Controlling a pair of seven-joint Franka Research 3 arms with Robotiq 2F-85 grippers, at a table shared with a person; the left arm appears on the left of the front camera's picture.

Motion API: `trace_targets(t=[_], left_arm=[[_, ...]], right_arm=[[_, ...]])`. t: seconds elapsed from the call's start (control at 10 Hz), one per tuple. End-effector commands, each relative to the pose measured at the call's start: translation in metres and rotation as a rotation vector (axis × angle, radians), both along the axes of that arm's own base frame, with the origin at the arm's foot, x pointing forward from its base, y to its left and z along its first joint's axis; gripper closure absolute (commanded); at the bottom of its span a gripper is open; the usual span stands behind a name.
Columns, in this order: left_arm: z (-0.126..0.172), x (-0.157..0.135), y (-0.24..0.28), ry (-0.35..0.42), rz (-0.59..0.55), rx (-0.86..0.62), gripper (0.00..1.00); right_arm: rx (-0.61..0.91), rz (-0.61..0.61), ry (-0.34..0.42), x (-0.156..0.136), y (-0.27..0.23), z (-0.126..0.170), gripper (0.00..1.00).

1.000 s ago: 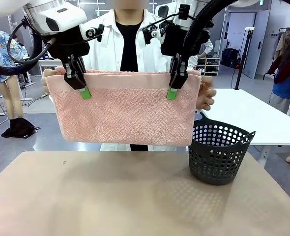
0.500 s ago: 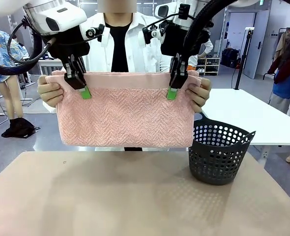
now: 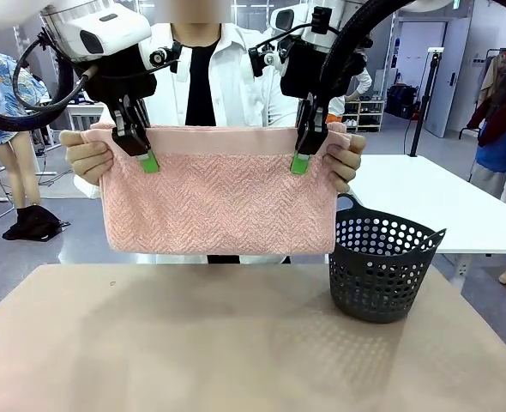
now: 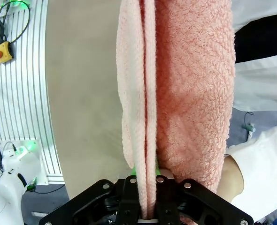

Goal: Fold the towel.
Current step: Release the end of the 100 cm Hotel Towel you were holding.

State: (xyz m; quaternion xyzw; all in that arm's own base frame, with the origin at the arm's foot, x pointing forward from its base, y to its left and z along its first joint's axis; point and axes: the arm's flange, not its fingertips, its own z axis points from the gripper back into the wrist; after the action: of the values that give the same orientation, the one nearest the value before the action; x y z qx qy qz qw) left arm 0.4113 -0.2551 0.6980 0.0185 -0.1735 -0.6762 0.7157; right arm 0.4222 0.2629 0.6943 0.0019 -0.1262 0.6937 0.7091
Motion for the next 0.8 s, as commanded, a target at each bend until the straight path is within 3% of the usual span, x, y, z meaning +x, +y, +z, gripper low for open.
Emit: trace_targets(t=[0.0, 0.1, 0.2, 0.3, 0.4, 0.5, 0.6, 0.7], left_arm=[[0.003, 0.001, 0.001, -0.001, -0.004, 0.001, 1.00], [0.003, 0.001, 0.001, -0.001, -0.004, 0.001, 1.00], [0.000, 0.000, 0.000, 0.000, 0.000, 0.000, 0.68], [0.000, -0.001, 0.002, -0.007, 0.002, -0.005, 0.68], [0.002, -0.002, 0.003, -0.011, 0.007, -0.014, 0.39], [0.003, -0.003, 0.004, -0.017, 0.001, -0.011, 0.63], [0.008, -0.004, 0.005, -0.032, 0.010, -0.013, 0.10], [0.021, -0.005, 0.010, -0.053, 0.028, -0.034, 0.34]], right_arm=[[0.004, 0.001, 0.001, 0.000, 0.000, 0.000, 0.96], [0.009, 0.015, -0.002, 0.000, 0.000, 0.001, 0.96], [0.017, 0.021, 0.000, -0.001, -0.001, 0.000, 0.73], [0.015, 0.016, 0.002, -0.002, -0.002, 0.001, 0.71], [0.017, 0.010, 0.002, -0.002, -0.003, 0.003, 0.49], [0.019, 0.010, -0.005, -0.004, -0.004, 0.007, 0.47], [0.024, 0.005, -0.018, -0.007, -0.004, 0.011, 0.25], [0.042, -0.020, -0.035, -0.010, -0.008, 0.018, 0.23]])
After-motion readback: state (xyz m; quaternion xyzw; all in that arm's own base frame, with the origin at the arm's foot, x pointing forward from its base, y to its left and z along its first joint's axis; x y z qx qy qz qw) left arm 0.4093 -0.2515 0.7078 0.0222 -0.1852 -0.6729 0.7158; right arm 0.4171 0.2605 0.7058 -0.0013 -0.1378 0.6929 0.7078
